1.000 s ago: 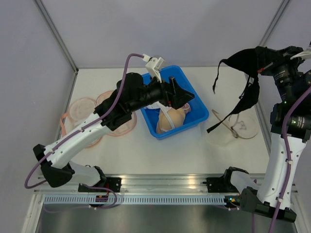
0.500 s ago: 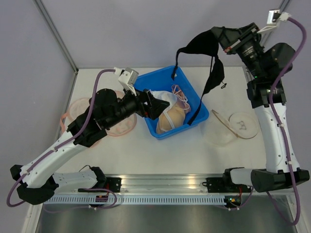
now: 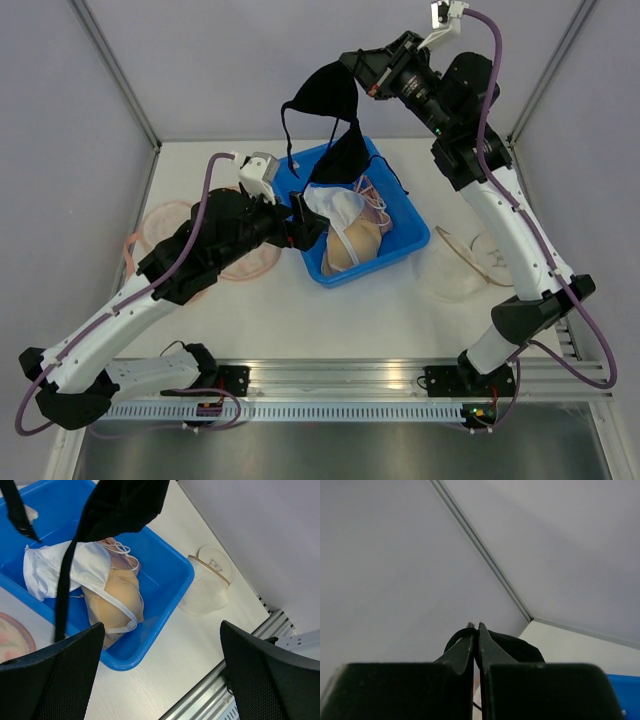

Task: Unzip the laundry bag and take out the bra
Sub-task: Place the bra in the bin.

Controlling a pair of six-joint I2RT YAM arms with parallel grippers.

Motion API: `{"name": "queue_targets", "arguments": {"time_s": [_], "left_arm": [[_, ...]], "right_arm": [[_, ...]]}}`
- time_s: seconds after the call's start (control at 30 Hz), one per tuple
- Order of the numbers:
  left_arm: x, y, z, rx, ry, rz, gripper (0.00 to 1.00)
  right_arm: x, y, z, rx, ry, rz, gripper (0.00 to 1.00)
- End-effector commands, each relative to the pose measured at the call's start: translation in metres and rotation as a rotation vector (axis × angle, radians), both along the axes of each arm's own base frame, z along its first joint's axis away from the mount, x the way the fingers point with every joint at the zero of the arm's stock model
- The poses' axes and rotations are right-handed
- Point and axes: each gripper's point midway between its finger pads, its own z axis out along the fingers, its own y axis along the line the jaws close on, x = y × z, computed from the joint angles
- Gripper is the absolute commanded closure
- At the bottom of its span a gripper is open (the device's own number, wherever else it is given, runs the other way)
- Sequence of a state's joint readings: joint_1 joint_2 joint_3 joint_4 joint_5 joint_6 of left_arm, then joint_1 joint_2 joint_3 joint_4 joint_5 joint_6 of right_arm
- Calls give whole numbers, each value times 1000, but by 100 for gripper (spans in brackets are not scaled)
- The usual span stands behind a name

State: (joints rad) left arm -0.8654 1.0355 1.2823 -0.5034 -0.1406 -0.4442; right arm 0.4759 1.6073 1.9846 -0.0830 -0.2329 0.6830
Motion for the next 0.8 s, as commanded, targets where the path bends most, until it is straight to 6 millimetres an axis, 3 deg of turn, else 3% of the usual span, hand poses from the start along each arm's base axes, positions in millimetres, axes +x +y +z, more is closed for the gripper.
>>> {"name": "queue_targets", "arguments": {"time_s": [0.0,0.1,0.47,0.5,0.6,0.63,0.77], "left_arm": [[-1,10,11,-34,-18,33,1],[-2,10,10,-39,-10,32,1],[-7,11,17,-65,-15,17,1],[-8,12,17,-68,-16,19,1],[-9,12,19,-71,-19,16,1],[-11,14,21,-75,-26,12,1],[-12,16,25,-80,-35,14,1]], "right_arm": [[-15,-4,53,43,-133,-36,99],[-27,0,78,85,-181,-19,100],[-37,-4,118,187,-249,-23,100],[-45,-9,132,213,-276,-20,100],[-47,-11,142,253,-291,-12,100],[-56,-19,158,301,-341,-21,100],[-58,-24,165,327,-360,-34,100]]}}
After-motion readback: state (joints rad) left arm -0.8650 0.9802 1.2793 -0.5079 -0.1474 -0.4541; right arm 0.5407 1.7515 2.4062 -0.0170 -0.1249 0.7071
